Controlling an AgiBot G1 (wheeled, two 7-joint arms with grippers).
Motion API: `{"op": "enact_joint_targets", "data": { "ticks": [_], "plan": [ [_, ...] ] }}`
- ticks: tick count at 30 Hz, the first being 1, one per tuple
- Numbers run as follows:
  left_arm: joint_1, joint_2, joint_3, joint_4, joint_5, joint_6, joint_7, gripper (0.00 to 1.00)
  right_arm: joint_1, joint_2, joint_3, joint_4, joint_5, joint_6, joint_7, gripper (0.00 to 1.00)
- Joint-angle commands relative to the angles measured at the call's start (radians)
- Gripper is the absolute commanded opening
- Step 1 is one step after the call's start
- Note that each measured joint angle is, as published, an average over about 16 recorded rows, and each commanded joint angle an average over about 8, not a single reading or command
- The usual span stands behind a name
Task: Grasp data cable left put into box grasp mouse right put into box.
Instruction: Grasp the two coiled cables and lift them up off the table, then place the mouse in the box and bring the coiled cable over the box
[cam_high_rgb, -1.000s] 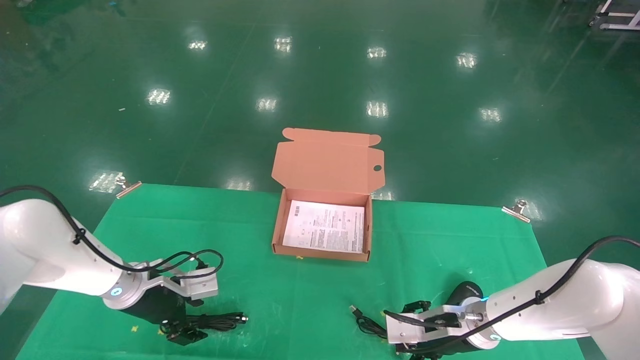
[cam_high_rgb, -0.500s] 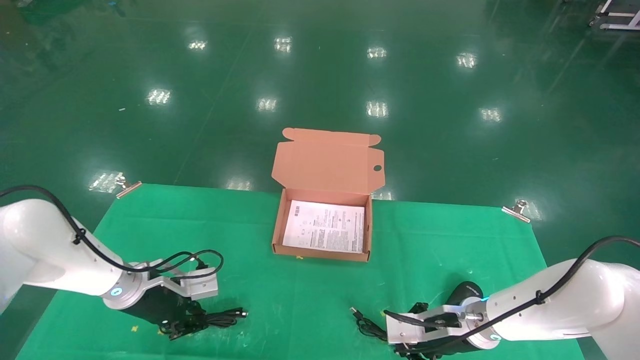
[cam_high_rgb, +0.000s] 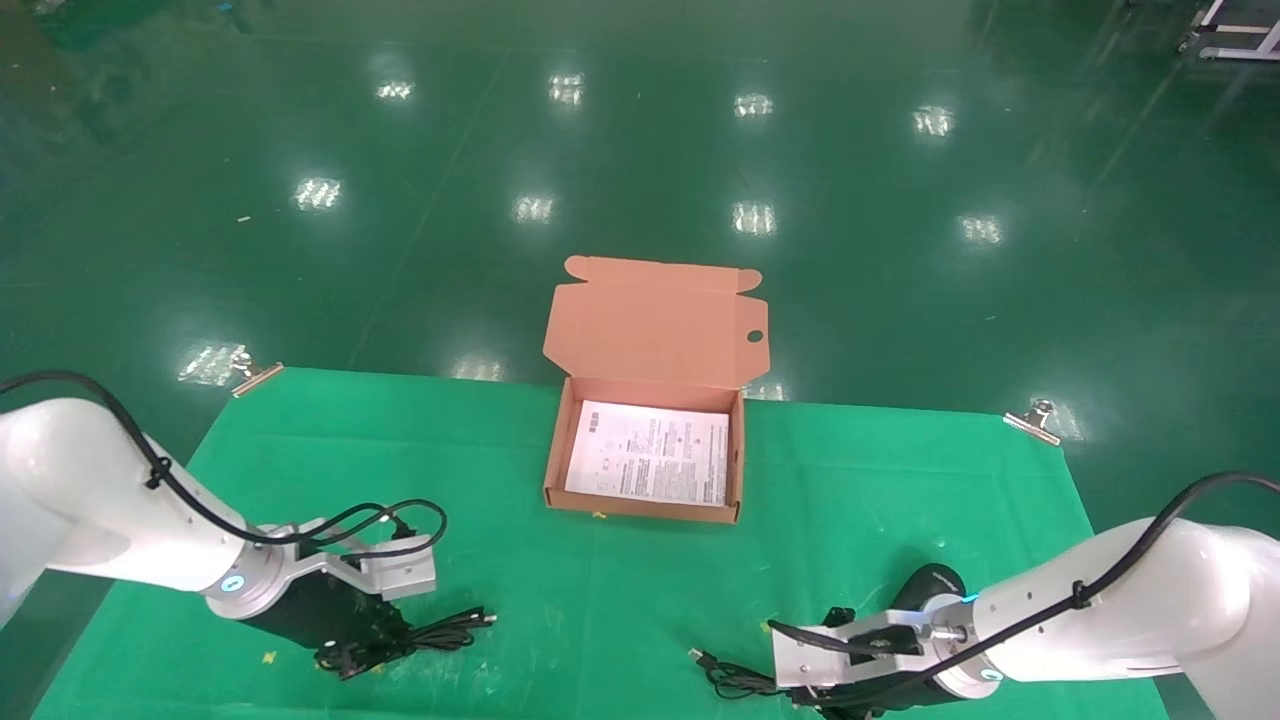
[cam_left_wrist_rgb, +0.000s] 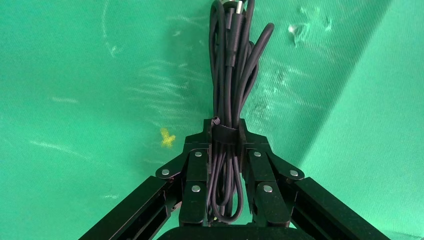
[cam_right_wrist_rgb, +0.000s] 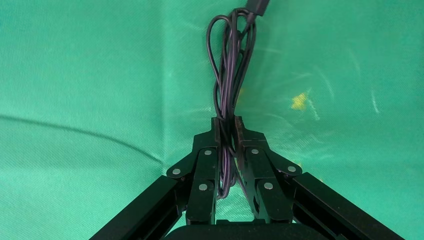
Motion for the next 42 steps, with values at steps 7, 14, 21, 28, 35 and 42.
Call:
{"op": "enact_joint_targets", "data": {
  "ticks": [7, 14, 21, 28, 35, 42],
  "plan": [
    [-0.053, -0.035, -0.001, -0.109, 0.013, 0.006, 0.007, 0.00, 0.051, 0.115, 0.085, 0.104, 0.050, 0.027, 0.098, 0.00],
    [-0.104, -0.076, 0.002, -0.340, 0.072, -0.040, -0.077, 0.00, 0.145, 0.177, 0.157, 0.229, 0.049, 0.087, 0.183, 0.00],
    [-0.128, -0.085, 0.001, -0.547, 0.170, -0.120, -0.218, 0.00, 0.255, 0.091, 0.183, 0.243, 0.065, 0.133, 0.185, 0.00],
    [-0.172, -0.057, -0.007, -0.618, 0.257, -0.186, -0.310, 0.00, 0.362, -0.052, 0.185, 0.135, 0.086, 0.187, 0.104, 0.00],
    [-0.215, -0.038, -0.013, -0.632, 0.309, -0.213, -0.355, 0.00, 0.433, -0.145, 0.187, 0.017, 0.117, 0.213, 0.005, 0.00],
    [-0.225, -0.043, -0.012, -0.644, 0.326, -0.212, -0.370, 0.00, 0.463, -0.179, 0.183, -0.019, 0.131, 0.207, -0.040, 0.00]
  ]
}}
